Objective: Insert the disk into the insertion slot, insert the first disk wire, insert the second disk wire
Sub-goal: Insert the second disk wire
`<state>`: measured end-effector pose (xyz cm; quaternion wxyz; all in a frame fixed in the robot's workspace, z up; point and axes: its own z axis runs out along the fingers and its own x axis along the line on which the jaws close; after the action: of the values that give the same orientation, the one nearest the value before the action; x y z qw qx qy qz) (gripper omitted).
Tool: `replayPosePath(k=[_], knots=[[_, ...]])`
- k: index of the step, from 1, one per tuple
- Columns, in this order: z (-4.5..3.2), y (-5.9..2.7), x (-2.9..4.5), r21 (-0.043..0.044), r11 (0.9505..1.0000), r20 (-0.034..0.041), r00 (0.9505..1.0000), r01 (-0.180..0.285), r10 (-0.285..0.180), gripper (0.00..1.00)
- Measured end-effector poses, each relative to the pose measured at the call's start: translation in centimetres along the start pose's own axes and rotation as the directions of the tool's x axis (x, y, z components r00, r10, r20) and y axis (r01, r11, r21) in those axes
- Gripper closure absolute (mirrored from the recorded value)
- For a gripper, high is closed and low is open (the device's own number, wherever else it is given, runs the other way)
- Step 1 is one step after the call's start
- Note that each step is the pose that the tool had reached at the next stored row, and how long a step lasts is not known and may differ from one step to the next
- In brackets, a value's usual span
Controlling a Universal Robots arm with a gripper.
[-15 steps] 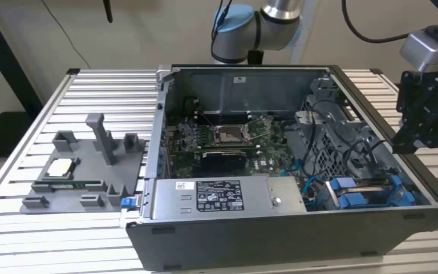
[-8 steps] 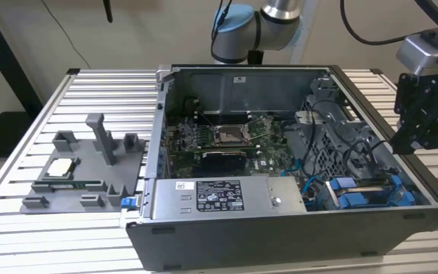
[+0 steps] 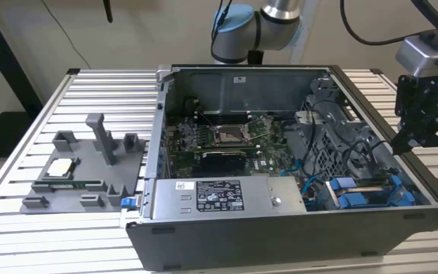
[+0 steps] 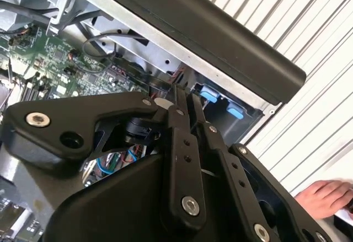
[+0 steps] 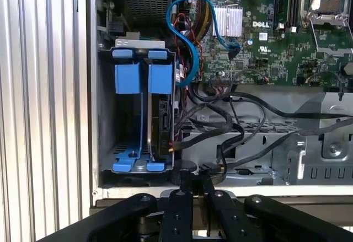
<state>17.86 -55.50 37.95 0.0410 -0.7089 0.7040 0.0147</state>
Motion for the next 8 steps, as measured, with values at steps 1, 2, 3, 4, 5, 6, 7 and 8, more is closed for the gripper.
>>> replayPosePath(k=[1,2,3,4,5,6,7,8], knots=[[0.02,0.0,0.0,0.0,1.0,0.0001,1.0,0.0,0.0,0.82],[0.03,0.0,0.0,0.0001,1.0,0.0001,1.0,0.0,0.0,0.82],[0.03,0.0,0.0,0.0001,1.0,0.0,1.0,0.0,0.0,0.82],[0.03,0.0,0.0,0.0001,1.0,0.0,1.0,0.0,0.0,0.82],[0.04,0.0,0.0,0.0,1.0,0.0002,1.0,0.0,0.0,0.82],[0.05,0.0,0.0,0.0001,1.0,0.0002,1.0,0.0,0.0,0.84],[0.02,0.0,0.0,0.0001,1.0,0.0002,1.0,0.0,0.0,0.84],[-0.03,0.02,0.0,0.0001,1.0,0.0005,1.0,0.0,0.0,0.84]])
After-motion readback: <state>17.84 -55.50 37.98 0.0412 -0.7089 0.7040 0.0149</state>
